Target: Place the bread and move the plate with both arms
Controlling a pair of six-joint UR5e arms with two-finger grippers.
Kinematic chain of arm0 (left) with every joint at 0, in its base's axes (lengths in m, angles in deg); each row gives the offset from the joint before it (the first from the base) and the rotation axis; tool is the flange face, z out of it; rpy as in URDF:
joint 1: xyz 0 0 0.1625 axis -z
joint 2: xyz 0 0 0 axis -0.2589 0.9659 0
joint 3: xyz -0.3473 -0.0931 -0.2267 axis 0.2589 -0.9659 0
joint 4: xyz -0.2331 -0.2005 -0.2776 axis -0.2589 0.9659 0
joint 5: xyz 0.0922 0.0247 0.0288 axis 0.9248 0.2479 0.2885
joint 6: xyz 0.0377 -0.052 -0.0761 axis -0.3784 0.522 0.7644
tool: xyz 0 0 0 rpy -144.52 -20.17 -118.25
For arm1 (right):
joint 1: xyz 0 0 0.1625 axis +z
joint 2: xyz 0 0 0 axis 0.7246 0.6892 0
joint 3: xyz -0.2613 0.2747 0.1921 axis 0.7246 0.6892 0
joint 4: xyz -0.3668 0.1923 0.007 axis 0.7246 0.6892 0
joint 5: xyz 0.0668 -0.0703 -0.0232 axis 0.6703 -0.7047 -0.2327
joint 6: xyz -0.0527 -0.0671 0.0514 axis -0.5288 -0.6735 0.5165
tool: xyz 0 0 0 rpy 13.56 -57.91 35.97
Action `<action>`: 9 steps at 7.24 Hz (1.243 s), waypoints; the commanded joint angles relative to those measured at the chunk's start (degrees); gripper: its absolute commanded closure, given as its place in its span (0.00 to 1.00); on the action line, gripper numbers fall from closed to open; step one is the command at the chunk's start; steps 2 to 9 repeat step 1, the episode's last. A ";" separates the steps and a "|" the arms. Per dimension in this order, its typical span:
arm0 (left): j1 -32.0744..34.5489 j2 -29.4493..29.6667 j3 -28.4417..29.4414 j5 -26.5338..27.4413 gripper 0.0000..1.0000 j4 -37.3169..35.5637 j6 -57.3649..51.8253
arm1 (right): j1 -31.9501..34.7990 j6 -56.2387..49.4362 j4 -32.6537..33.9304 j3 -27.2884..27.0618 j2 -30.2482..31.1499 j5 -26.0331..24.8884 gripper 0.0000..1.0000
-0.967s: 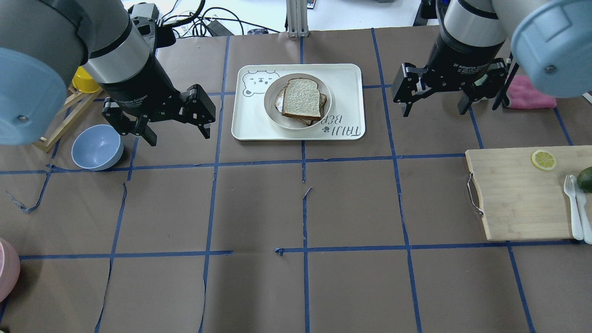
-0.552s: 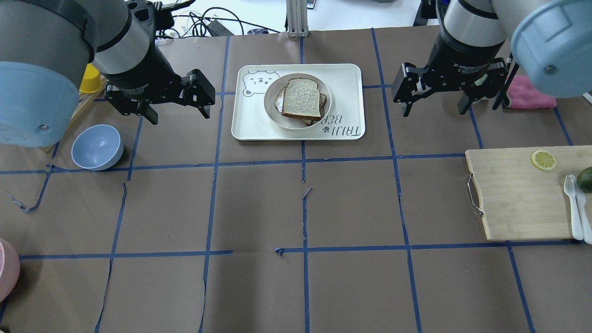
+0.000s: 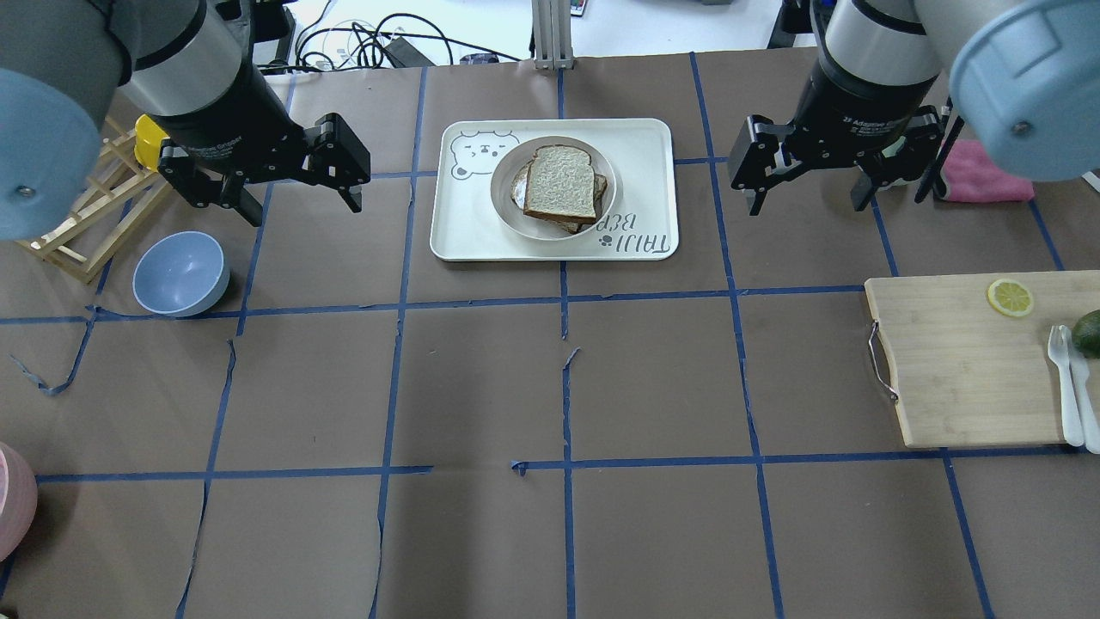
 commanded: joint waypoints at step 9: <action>-0.16 -0.09 0.03 0.01 0.00 0.17 -0.02 | 0.00 0.03 -0.36 0.00 0.05 0.03 0.00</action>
